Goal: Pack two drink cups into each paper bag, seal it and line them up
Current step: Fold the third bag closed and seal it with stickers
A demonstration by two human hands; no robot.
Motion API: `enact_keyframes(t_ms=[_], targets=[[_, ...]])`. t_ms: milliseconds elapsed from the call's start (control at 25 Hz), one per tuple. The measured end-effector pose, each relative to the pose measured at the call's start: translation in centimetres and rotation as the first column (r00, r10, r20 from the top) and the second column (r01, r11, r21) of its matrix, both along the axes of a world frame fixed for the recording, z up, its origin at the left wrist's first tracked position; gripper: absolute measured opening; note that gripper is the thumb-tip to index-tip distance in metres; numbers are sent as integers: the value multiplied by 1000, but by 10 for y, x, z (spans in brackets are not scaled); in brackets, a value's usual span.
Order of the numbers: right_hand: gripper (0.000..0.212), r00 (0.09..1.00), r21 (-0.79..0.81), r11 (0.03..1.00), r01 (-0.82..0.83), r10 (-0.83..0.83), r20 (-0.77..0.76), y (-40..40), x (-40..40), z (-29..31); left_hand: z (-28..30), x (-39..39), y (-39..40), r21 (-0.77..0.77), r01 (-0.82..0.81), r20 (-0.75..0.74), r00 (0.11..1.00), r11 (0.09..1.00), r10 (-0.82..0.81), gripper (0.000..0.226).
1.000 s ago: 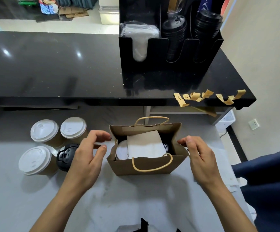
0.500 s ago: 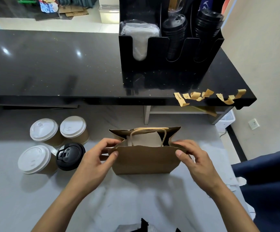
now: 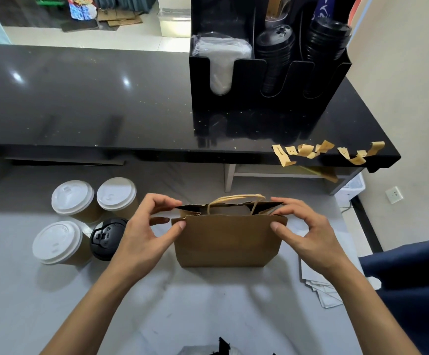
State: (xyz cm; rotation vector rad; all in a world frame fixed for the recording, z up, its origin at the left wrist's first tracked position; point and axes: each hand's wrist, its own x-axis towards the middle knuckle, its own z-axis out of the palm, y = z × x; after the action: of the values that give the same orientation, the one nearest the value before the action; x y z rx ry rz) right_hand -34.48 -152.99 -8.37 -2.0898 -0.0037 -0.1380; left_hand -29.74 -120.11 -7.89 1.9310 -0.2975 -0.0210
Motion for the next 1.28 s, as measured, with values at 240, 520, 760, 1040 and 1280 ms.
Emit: enact_keyframes(t_ms=[240,520,760,1040,1280], targets=[[13,996,44,996,76,-78,49,0,1,-9,-13,9,0,43,44,47,998,998,-46,26],[33,989,55,991,125,-129,69,2,5,-13,-26,14,-2,-70,-6,-88,996,998,0,15],[21,995,13,996,87,-87,41,0,4,-7,-35,15,-4,-135,-51,-76,996,989,41,14],[46,935,373,860,350,-295,-198,-3,39,19,-33,14,-4,-118,-31,-65,998,992,23,18],[38,800,593,556,582,-258,-542,5,85,36,-31,11,-2,-119,-22,-61,998,993,15,18]])
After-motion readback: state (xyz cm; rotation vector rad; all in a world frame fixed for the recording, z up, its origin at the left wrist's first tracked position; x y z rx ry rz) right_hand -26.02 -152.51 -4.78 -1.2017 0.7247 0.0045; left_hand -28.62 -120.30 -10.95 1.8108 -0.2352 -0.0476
